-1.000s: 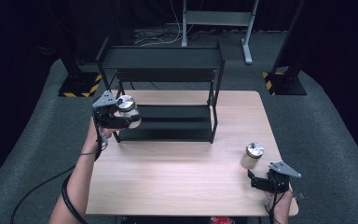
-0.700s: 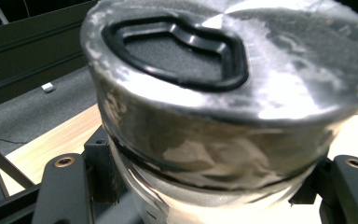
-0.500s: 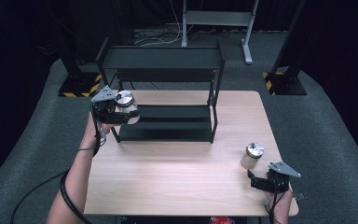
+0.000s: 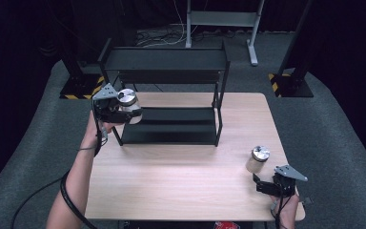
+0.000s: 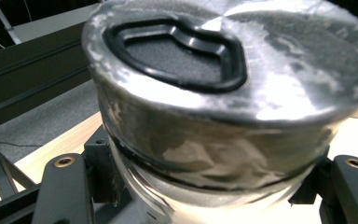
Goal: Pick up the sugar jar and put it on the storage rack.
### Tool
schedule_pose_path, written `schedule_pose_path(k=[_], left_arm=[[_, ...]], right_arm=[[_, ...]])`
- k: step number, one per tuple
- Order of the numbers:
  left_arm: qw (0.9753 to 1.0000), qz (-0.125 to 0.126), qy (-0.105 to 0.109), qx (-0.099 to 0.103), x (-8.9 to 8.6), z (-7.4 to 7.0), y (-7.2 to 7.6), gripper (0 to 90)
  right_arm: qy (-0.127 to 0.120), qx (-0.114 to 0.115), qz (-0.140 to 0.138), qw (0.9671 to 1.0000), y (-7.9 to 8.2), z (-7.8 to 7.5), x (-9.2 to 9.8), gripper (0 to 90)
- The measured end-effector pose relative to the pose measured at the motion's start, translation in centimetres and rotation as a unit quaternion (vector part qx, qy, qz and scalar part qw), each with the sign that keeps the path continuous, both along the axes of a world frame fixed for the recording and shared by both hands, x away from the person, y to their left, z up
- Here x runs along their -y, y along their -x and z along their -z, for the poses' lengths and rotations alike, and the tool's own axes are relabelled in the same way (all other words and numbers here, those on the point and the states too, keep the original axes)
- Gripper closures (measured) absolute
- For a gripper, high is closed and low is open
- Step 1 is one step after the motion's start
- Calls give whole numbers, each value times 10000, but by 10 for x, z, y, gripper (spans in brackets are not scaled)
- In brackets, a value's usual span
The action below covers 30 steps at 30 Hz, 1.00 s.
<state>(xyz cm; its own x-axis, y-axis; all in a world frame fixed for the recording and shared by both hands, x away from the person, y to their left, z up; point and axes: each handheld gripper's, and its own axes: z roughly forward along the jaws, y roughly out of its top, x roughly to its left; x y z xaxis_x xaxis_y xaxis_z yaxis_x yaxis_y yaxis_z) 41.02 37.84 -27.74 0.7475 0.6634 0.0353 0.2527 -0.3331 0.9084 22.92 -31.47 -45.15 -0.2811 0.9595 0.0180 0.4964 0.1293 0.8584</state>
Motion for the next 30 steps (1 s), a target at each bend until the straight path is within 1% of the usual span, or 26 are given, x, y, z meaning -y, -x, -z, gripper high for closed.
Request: schedule_pose_path(k=[7, 15, 30], left_arm=[[10000, 27, -58, 14, 2, -7, -4, 305], [10000, 37, -20, 43, 2, -14, -7, 305], [10000, 37, -47, 78, 3, -26, -11, 305]], right_arm=[[-9, -7, -1, 10000, 0, 0, 0, 0], [-18, -16, -10, 10000, -1, 0, 1, 0], [-23, -28, -22, 10000, -1, 0, 1, 0]])
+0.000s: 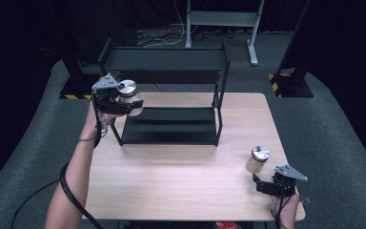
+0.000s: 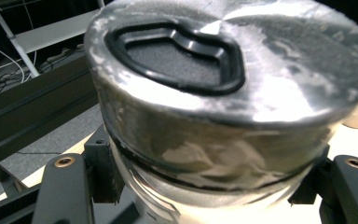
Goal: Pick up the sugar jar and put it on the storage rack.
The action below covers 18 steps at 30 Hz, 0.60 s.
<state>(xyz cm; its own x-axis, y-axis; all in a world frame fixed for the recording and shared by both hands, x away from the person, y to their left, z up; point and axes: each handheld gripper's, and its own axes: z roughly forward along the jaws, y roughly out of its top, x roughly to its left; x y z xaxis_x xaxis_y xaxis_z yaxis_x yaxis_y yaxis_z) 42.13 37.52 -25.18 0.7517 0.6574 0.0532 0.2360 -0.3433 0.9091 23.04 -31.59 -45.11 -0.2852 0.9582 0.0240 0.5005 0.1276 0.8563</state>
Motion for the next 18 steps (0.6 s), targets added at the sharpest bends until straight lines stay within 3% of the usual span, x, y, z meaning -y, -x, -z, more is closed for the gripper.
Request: schedule_pose_path(k=[18], left_arm=[[10000, -50, 43, 61, -3, -8, 1, 305]], right_arm=[[-11, 5, -10, 10000, 0, 0, 1, 0]])
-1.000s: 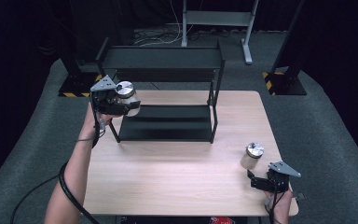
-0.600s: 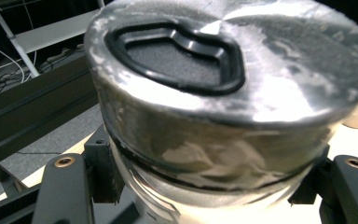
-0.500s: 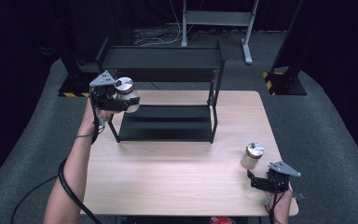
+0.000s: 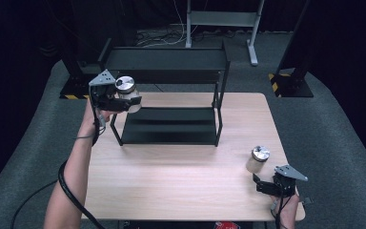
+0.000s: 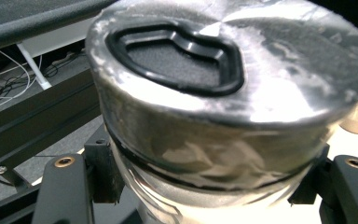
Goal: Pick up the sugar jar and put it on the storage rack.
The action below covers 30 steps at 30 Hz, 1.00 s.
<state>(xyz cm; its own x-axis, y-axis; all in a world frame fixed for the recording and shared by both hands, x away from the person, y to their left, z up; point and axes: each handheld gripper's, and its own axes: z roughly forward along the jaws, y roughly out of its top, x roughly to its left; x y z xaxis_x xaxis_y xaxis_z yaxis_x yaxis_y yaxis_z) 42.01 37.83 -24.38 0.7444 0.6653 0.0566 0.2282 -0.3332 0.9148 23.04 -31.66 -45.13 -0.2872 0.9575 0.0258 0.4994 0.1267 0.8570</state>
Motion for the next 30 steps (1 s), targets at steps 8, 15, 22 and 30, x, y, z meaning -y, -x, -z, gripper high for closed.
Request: schedule_pose_path(k=[8, 15, 22, 30], left_arm=[[10000, 3, -16, 22, 0, -7, 1, 305], [10000, -1, -13, 99, -1, -18, 3, 305], [10000, -14, 17, 97, -2, -23, 2, 305], [9999, -7, 31, 96, -3, -30, 1, 305]], right_arm=[[15, -9, 4, 10000, 0, 0, -1, 0], [12, -8, 4, 10000, 0, 0, -1, 0], [10, -13, 2, 10000, 0, 0, -1, 0], [7, -19, 5, 10000, -1, 0, 0, 0]])
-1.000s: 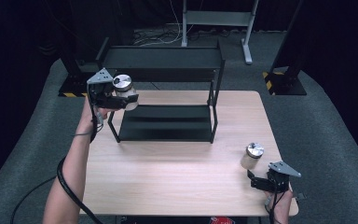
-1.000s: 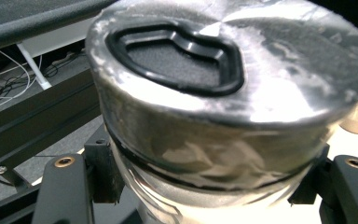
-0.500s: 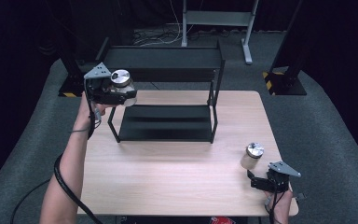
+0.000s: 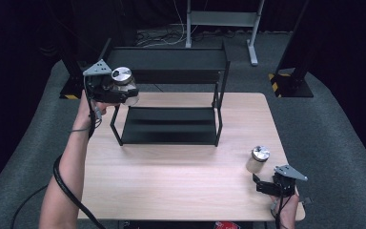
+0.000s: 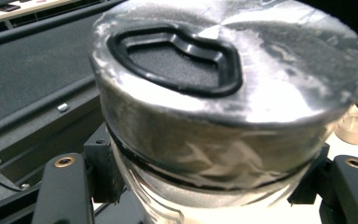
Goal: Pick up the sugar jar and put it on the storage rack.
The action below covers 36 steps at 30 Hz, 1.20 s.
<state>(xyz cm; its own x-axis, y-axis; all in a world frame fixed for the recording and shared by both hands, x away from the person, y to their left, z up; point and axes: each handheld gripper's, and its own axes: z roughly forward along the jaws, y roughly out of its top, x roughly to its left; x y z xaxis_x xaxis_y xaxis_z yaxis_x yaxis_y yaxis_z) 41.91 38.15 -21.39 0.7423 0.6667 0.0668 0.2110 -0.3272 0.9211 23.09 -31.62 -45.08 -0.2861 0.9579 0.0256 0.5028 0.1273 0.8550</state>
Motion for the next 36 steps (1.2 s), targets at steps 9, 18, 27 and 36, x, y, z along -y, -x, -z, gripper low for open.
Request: schedule_pose_path(k=[9, 18, 27, 36], left_arm=[[10000, -14, 54, 23, -2, -8, 1, 305], [10000, 3, 85, 45, -3, -15, -1, 305], [9999, 27, 128, 71, -2, -23, -4, 305], [9997, 22, 219, 111, -3, -31, -6, 305]], right_arm=[[5, 1, 15, 10000, 0, 0, 0, 0], [1, -3, 13, 10000, 0, 0, 0, 0], [1, -5, 25, 10000, 0, 0, -1, 0], [12, -20, 21, 10000, -1, 0, -1, 0]])
